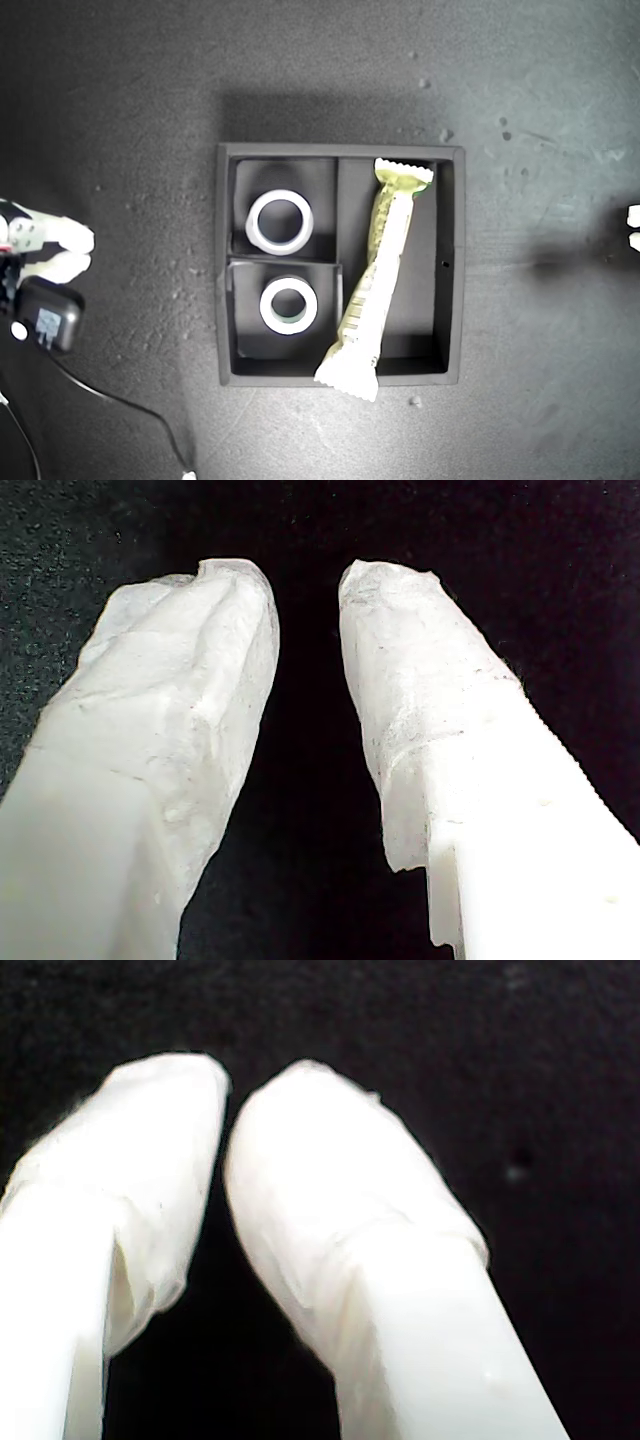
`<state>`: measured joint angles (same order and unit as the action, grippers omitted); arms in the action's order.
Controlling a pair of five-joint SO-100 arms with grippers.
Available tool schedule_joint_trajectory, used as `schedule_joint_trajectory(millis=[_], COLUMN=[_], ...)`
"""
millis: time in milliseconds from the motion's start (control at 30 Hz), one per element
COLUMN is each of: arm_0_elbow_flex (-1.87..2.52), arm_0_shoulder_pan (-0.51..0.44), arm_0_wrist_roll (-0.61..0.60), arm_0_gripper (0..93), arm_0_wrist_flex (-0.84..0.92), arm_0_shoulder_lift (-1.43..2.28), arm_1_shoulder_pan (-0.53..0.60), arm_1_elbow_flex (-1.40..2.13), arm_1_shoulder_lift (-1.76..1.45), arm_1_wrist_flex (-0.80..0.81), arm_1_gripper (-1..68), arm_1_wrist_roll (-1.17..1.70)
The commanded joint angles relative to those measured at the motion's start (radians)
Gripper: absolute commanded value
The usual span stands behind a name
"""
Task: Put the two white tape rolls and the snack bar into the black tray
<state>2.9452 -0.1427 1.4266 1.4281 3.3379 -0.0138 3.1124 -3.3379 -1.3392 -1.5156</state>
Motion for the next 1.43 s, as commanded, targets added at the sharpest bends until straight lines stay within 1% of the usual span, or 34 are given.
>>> schedule_joint_trajectory(millis=[0,133,267,367,433,533,633,700,800,867,900,1400], arm_0_elbow_flex=[0.072,0.176,0.193,0.193,0.193,0.193,0.193,0.193,0.193,0.193,0.193,0.193], arm_0_shoulder_pan=[0.017,0.023,0.025,0.034,0.035,0.037,0.037,0.035,0.035,0.035,0.035,0.035], arm_0_wrist_roll=[0.015,0.032,0.114,0.137,0.183,0.196,0.153,0.156,0.058,-0.043,-0.074,-0.075], arm_0_gripper=[0.1,0.1,0.0,0.5,0.4,0.3,0.3,0.3,0.3,0.3,0.3,0.3], arm_0_wrist_flex=[0.002,-0.035,-0.034,-0.032,-0.032,-0.032,-0.032,-0.032,-0.032,-0.032,-0.032,-0.032], arm_0_shoulder_lift=[0.048,0.048,0.048,0.048,0.048,0.048,0.048,0.048,0.048,0.048,0.048,0.048], arm_1_shoulder_pan=[-0.048,-0.06,-0.051,-0.046,-0.046,-0.046,-0.046,-0.046,-0.046,-0.046,-0.046,-0.043], arm_1_elbow_flex=[0.012,0.012,0.012,0.012,0.012,0.012,0.012,0.012,0.012,0.012,0.012,0.012], arm_1_shoulder_lift=[0.0,-0.009,-0.009,-0.009,-0.009,-0.009,-0.009,-0.009,-0.009,-0.009,-0.009,-0.009], arm_1_wrist_flex=[-0.003,-0.002,-0.002,-0.002,-0.002,-0.002,-0.002,-0.002,-0.002,-0.002,-0.002,-0.002], arm_1_gripper=[4.3,4.3,4.3,4.3,4.3,4.3,4.3,4.3,4.3,4.3,4.3,4.3], arm_1_wrist_roll=[0.06,0.075,0.078,0.078,0.078,0.078,0.078,0.078,0.078,0.078,0.078,0.08])
